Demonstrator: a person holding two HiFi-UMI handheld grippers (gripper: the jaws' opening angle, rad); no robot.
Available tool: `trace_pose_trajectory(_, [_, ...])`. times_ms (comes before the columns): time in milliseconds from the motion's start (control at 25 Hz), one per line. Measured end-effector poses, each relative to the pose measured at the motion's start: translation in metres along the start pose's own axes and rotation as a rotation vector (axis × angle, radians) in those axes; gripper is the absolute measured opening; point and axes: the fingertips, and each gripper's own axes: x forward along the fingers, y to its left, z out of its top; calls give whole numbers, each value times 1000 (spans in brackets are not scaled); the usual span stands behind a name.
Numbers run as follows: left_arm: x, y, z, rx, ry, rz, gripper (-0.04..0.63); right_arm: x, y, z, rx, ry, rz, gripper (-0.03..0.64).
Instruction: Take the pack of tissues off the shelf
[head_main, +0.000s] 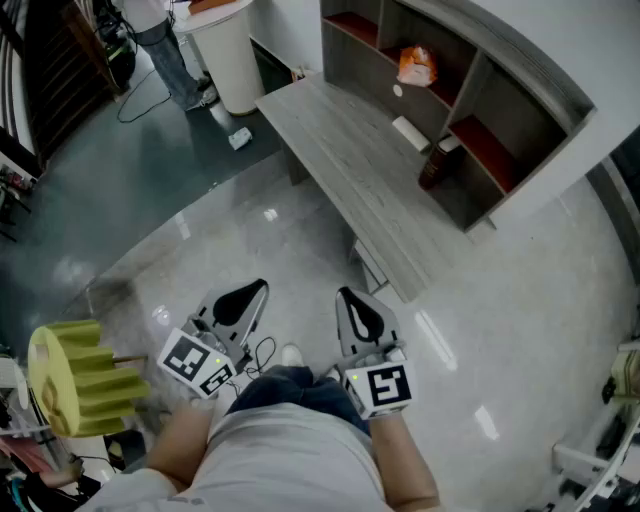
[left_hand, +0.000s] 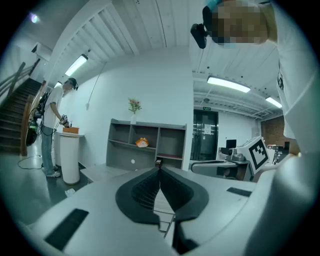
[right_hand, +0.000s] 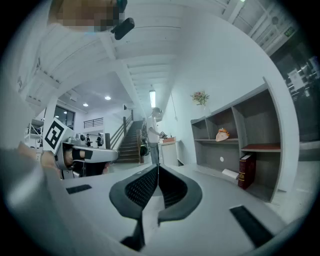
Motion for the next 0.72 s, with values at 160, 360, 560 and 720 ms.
trace_pose_trajectory(160, [-4,20,-3,-87,-20,-7,17,13,7,-3,5,0,-9,18])
trace_pose_trajectory(360, [-19,50,-3,-105,-29,-14,17,36,29,-3,-21,21,-7,18])
trace_pose_trajectory(560, [-34,84,-7,-114,-45,-33,17,64,49,-4,-24,28,-3,18])
trace_pose_trajectory(720, [-44,107,-15,-123,-39,-40,17,83,61,-19,14,53,-26,18])
